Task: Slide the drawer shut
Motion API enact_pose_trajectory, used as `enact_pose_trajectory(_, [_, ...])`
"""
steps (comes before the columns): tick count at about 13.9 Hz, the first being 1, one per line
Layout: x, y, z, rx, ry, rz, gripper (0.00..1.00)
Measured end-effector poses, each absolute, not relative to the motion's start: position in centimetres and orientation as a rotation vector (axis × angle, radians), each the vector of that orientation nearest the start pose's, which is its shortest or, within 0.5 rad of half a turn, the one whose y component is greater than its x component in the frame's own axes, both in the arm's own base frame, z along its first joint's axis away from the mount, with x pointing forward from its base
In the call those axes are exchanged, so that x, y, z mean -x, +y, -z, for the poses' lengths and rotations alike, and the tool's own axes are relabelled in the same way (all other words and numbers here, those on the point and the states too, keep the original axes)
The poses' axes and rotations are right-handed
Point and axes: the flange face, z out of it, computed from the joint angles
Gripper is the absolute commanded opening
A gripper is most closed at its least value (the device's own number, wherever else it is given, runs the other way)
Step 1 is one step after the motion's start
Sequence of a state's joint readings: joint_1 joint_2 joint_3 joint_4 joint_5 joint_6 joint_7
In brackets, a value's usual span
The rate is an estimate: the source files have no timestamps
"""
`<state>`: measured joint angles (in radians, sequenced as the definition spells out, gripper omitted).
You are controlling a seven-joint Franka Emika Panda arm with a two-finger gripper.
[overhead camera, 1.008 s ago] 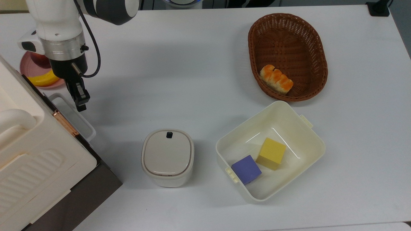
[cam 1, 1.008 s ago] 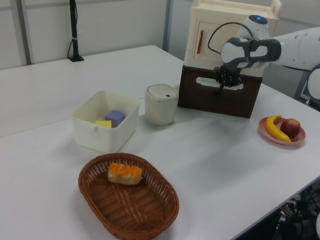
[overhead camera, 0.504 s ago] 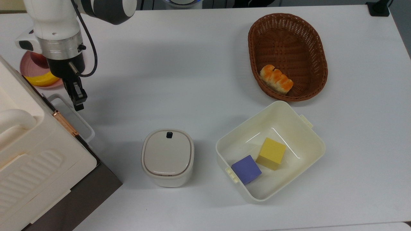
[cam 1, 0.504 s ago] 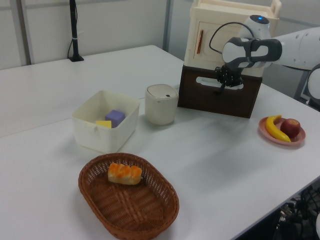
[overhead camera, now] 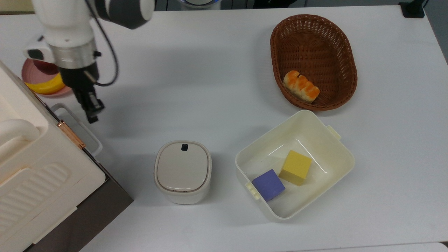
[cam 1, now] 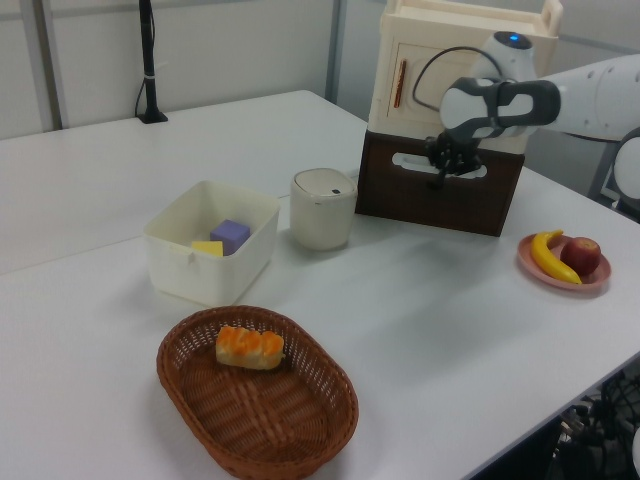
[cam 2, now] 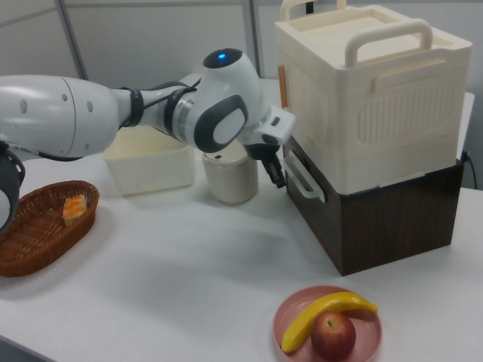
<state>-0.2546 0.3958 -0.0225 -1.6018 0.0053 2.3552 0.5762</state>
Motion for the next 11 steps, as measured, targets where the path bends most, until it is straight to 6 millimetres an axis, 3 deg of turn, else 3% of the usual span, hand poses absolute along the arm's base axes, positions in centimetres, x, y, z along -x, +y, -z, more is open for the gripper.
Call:
enact_pose_trajectory(4, [-69.5, -9.2, -42.3, 2.896, 0.938, 0.489, 0.00])
enact_pose_trajectory(6, [-69.7, -5.1, -42.7, 2.940, 0.772, 0.461, 0.01])
enact_pose_trajectory(7, [-69.6, -3.8, -43.1, 2.969, 0.683, 0.434, 0.07])
enact_pose_trajectory(8, [-69.1, -2.2, -44.1, 3.003, 0.571, 0.382, 0.18])
enact_pose_trajectory(9, [-68.4, -0.9, -45.5, 3.033, 0.469, 0.323, 0.37])
enact_pose_trajectory(10, [-66.9, 0.5, -48.2, 3.069, 0.335, 0.242, 0.58])
enact_pose_trajectory(11, [-65.7, 1.1, -50.1, 3.089, 0.254, 0.193, 1.00])
